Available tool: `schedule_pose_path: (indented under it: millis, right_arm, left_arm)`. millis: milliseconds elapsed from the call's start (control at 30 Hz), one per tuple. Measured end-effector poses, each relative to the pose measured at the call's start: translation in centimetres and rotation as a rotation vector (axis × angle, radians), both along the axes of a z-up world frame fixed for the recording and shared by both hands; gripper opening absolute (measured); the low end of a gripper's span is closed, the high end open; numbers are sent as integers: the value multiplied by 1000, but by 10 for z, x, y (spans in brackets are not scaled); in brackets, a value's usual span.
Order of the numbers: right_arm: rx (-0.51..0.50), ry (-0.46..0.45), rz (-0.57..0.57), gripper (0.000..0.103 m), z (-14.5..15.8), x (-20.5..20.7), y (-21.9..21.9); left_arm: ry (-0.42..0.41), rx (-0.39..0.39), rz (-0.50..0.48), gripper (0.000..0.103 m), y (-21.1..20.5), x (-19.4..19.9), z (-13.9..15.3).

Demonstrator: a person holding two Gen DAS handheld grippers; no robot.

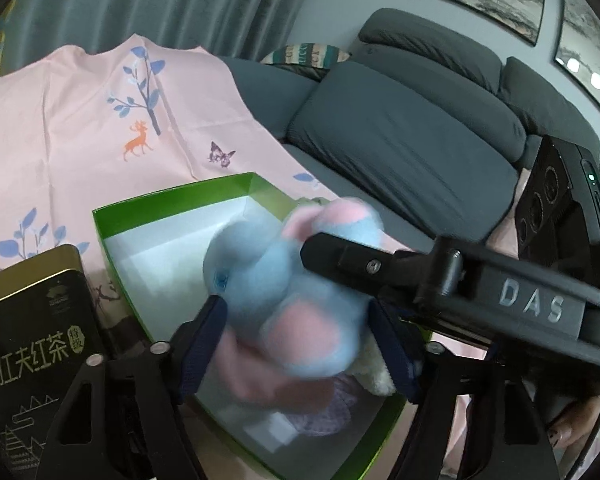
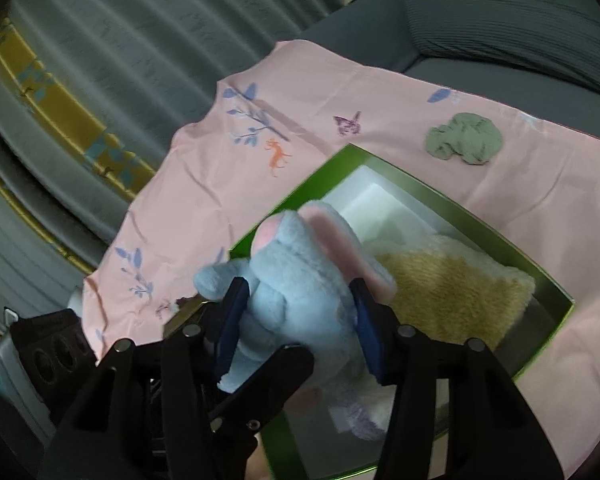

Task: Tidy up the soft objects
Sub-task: 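Lower the plush elephant into the green box and open the right gripper, then withdraw the right tool from the green box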

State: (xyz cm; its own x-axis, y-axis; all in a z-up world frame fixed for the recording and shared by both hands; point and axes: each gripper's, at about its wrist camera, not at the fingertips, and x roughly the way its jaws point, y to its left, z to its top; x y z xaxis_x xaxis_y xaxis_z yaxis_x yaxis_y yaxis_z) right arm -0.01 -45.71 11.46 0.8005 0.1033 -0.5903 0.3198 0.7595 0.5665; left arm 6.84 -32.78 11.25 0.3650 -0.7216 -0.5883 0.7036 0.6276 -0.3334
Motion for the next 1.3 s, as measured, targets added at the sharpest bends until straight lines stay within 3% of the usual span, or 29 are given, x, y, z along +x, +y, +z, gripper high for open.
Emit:
schedule_pose_path:
  millis: [367, 467, 567, 633, 767, 1033, 1300]
  right_arm:
    - [17, 19, -21, 49, -5, 1, -7]
    - [-18, 50, -42, 49, -3, 2, -6]
    - [-66, 72, -42, 54, 1, 3, -3]
    - [-74, 64, -46, 69, 3, 1, -2]
    - [-75, 21, -31, 81, 10, -5, 4]
    - [-182, -57, -13, 100, 41, -28, 39]
    - [-305, -81, 29, 102, 54, -40, 87]
  left_arm:
    - [28, 17, 20, 69, -3, 2, -1]
    - [31, 20, 18, 69, -1, 1, 0]
    - [21, 20, 23, 69, 8, -2, 5]
    - [22, 7, 27, 69, 19, -5, 9]
    - [29, -21, 59, 78, 53, -13, 22]
    - [24, -43, 145, 87, 137, -39, 45]
    - [14, 1, 330, 92, 234, -54, 37]
